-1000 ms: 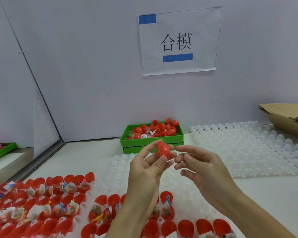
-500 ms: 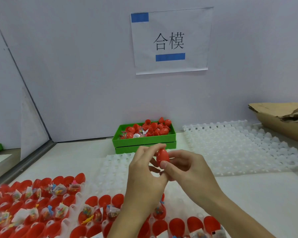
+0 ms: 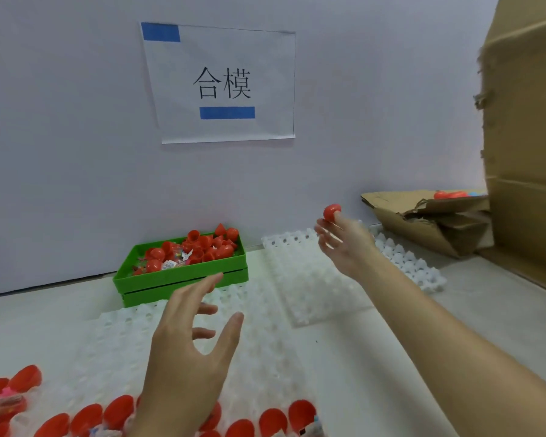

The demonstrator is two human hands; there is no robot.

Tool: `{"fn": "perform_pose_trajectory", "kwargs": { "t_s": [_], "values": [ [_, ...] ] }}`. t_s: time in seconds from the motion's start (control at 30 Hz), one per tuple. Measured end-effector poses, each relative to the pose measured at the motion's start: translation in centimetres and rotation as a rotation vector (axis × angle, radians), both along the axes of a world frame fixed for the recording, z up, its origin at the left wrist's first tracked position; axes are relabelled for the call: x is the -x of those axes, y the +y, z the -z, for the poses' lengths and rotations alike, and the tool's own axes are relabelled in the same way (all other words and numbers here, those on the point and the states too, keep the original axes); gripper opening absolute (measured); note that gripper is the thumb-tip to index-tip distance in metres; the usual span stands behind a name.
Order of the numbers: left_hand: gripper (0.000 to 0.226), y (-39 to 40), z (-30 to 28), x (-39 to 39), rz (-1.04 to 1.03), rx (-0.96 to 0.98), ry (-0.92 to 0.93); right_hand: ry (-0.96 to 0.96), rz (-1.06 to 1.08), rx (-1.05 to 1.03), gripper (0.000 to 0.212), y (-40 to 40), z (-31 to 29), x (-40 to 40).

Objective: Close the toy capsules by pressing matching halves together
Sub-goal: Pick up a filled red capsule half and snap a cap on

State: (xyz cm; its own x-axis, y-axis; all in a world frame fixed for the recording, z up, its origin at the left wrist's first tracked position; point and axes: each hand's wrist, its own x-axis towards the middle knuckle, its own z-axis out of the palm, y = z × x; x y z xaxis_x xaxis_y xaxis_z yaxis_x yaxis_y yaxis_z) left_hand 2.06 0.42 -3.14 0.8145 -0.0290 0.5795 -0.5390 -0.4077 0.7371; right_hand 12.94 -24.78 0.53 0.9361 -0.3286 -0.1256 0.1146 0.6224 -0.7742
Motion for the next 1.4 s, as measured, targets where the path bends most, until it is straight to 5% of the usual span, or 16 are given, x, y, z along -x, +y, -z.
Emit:
{"fn": "perform_pose_trajectory", "kwargs": {
  "t_s": [0.27,0.47,0.6,0.7,0.9,1.03,1.17,1.4],
  "values": [
    [0.037,0.2,0.7,-0.7,-0.045,0.023,-0.116,0.114,0.33,-0.109,0.026,-8.4,-2.2,-5.8],
    [0.031,0.4,0.7,-1.1,-0.061,0.04,-0.168,-0.001,0.227,-0.28,0.051,-10.7,-1.8,-6.8],
    [0.022,0.4,0.7,-1.0,-0.052,-0.011,-0.128,0.067,0.075,0.09,0.034,-8.4,0.3,-5.6],
    [0.044,0.6,0.8,-1.1,-0.08,-0.041,-0.083,0.086,0.063,0.414,0.023,-5.6,1.6,-4.2],
    [0.041,0.7,-0.1,-1.0,-0.074,0.101,0.094,-0.21,-0.025,1.046,0.023,3.3,2.7,0.7],
    [0.035,2.5,-1.3,-1.1,-0.159,0.313,0.113,-0.304,-0.363,1.289,0.018,9.2,1.7,4.3],
    [0.034,3.9,-1.6,-1.0,-0.261,0.323,0.082,-0.321,-0.697,1.553,0.019,12.7,2.5,7.4],
    [0.034,3.8,-1.4,-0.8,-0.23,0.266,0.124,-0.362,-0.602,1.638,0.025,12.7,4.4,9.1]
  ]
}}
